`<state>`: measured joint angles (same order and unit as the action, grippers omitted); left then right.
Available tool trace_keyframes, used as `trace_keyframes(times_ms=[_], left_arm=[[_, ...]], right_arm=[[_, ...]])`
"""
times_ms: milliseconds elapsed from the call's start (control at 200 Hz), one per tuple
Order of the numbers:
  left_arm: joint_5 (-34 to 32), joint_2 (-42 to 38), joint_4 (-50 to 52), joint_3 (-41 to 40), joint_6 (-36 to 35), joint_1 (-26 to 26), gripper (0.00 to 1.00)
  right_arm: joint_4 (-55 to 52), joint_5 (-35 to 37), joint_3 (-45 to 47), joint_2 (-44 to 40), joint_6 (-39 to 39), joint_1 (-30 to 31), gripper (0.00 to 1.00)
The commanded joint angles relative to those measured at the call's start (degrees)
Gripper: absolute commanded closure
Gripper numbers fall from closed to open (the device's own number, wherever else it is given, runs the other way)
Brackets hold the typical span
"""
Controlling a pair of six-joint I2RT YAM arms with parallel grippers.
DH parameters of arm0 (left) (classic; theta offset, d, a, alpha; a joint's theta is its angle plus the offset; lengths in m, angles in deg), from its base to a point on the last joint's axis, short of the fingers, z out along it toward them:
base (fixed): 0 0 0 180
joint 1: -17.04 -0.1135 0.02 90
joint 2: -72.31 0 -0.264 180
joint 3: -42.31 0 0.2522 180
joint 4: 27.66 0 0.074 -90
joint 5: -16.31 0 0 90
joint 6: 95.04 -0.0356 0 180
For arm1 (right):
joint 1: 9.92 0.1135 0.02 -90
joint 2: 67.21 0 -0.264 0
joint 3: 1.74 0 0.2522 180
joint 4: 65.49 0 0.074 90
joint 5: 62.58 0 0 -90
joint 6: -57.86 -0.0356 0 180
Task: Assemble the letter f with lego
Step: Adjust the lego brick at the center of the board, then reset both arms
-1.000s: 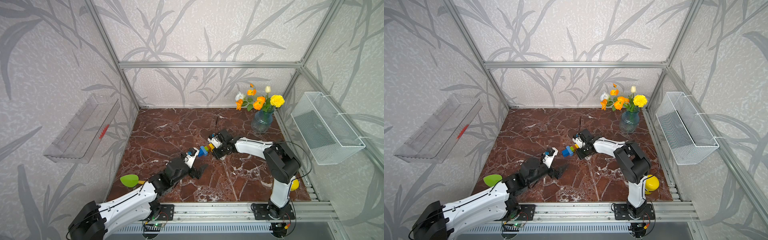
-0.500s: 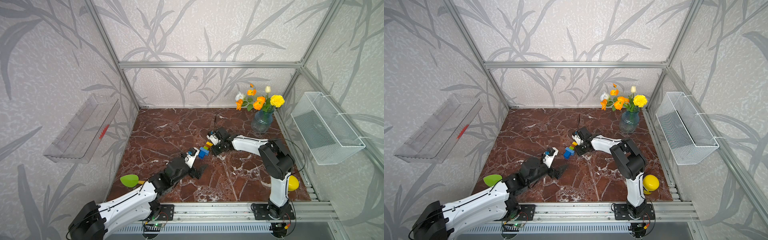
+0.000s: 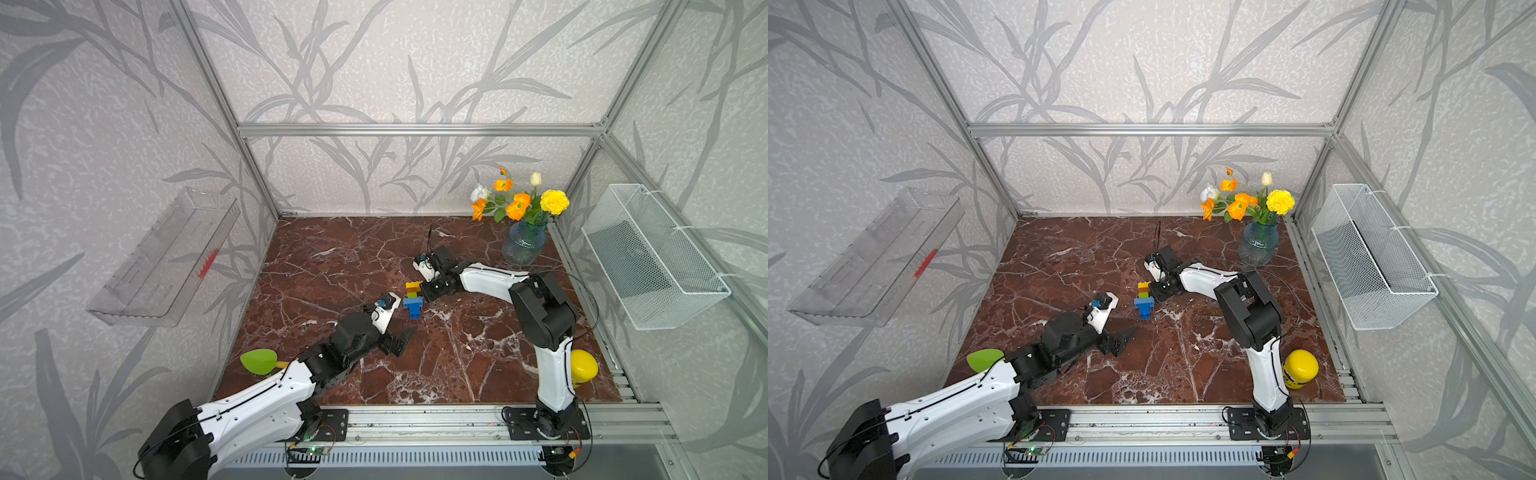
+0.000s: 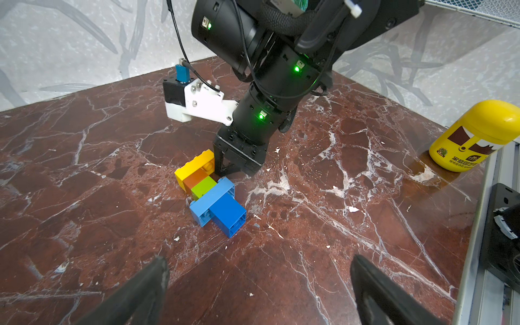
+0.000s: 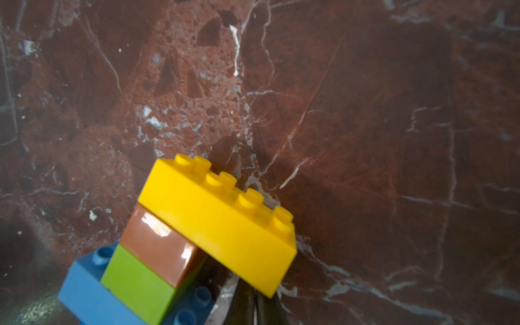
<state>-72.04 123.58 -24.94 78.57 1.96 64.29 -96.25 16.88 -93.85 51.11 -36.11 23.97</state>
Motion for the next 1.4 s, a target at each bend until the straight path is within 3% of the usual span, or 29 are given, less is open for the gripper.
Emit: trace_keyframes(times_ms=[0,150,320,505,715,1025,1170,1395], left_arm=[[0.3,-0.1,0.6,1.6,-0.9,0.1,0.01],[-2.1,-0.4,0.7,1.9,-1.1,0.1,0.01],[-9.9,-1.7,5.6,5.6,-2.0,0.0,0.01],[-15.1,-1.4,11.9,12.8,-5.2,-1.1,0.01],[-18.7,2.9,19.4,24.1,-5.5,-6.8,0.01],[-20.4,4.6,9.7,24.3,-11.0,-18.8,0.01],[-17.4,6.2,8.1,23.4,-13.5,-23.9,0.01],[-12.4,5.9,-0.7,14.9,-6.3,-37.2,0.01]], right_arm=[[-1.0,-0.4,0.3,-2.4,0.7,-0.2,0.91],[-2.7,0.2,1.2,-8.5,1.5,-0.3,0.88],[-4.9,2.5,1.7,-15.7,2.4,-0.9,0.79],[-5.5,4.3,4.1,-23.9,2.8,-3.3,0.63],[-2.2,9.6,11.2,-34.0,2.0,-7.9,0.47],[2.5,9.1,21.1,-44.9,2.3,-17.3,0.0],[8.7,10.2,27.6,-49.5,3.0,-19.5,0.01],[14.6,14.6,33.5,-52.3,3.8,-21.0,0.01]])
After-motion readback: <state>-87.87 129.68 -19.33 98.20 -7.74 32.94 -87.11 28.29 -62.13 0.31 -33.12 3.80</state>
